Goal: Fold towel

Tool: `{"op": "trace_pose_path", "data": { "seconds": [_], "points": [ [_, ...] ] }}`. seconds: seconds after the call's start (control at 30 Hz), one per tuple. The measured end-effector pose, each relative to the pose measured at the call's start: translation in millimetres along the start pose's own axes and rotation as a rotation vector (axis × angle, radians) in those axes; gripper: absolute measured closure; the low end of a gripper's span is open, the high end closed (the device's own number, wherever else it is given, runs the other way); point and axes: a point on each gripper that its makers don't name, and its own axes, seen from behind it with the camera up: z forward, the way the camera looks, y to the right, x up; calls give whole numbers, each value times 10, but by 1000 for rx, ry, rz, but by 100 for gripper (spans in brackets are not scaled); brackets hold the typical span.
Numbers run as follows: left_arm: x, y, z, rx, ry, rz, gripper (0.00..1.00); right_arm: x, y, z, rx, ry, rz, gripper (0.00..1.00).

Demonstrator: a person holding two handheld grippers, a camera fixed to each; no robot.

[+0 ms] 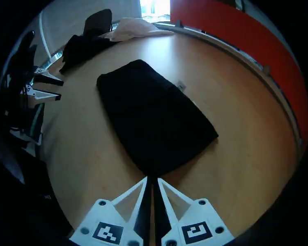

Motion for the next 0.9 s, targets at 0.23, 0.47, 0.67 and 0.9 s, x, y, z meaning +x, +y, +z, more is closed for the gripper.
{"op": "trace_pose_path", "data": {
  "seconds": [0.23, 0.47, 0.67, 0.9],
  "points": [
    [-15, 3, -14, 0, 0, 3, 10, -5, -36, -36, -5, 11, 24, 97],
    [-20, -7, -19, -1, 1, 6, 10, -40, -11, -102, -18, 18, 44, 97],
    [-20, 10, -20, -4, 2, 12, 10, -134, 63, -188, -39, 13, 59, 97],
    [-4, 44, -6, -11, 3, 20, 10, -240, 159, -283, -61, 7, 79, 97]
  ]
}}
